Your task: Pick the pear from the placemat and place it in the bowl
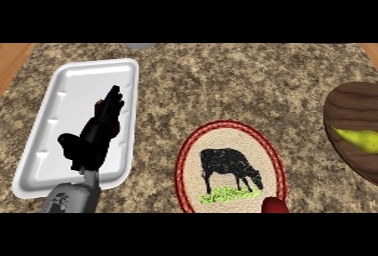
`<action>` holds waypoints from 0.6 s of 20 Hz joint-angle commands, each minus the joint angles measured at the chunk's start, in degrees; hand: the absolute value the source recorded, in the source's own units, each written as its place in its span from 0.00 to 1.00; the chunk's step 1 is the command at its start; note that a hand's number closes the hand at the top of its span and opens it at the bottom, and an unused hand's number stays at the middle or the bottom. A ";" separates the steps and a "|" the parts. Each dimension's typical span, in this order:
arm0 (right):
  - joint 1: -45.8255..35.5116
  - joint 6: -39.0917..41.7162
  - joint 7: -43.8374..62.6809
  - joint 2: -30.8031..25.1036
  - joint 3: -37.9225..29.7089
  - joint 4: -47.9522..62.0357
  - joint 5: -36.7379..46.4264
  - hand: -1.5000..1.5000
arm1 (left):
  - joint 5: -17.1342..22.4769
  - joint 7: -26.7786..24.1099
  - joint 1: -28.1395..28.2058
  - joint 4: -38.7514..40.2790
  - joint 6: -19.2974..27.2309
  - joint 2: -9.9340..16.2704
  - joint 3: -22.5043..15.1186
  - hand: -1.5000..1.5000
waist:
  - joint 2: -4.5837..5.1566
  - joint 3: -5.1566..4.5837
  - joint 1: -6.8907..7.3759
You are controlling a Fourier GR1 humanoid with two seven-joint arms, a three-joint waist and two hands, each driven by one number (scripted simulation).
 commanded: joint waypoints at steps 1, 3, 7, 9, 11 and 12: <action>-2.50 16.17 -4.15 -2.73 -2.17 5.01 -5.36 0.00 | -0.43 -1.23 -0.66 1.70 0.53 -0.60 0.14 0.50 | 0.19 -0.01 -0.16; -2.73 18.84 -1.65 -4.18 -2.23 7.55 -6.72 0.00 | -0.30 -0.77 -0.14 1.05 -0.35 -0.08 -0.22 0.50 | 0.26 0.04 0.24; -3.45 24.04 1.32 -5.81 -2.67 8.63 -10.42 0.00 | -0.25 -2.91 -0.26 3.58 -0.72 -0.01 0.32 0.50 | 0.48 0.04 -0.27; -2.71 26.45 2.62 -6.67 -3.21 9.94 -12.42 0.00 | -0.58 -0.33 0.27 -1.10 -0.12 0.02 -0.50 0.50 | 0.17 0.20 0.49; -2.01 27.39 2.07 -6.58 -2.66 9.46 -12.95 0.00 | -0.30 -0.42 -0.57 0.78 0.45 -0.94 -0.17 0.50 | 0.48 0.26 0.13; -1.34 28.88 1.80 -7.49 -2.80 9.11 -13.76 0.00 | 0.67 0.43 -0.49 0.43 -0.86 -0.11 0.18 0.50 | 0.40 0.30 -0.10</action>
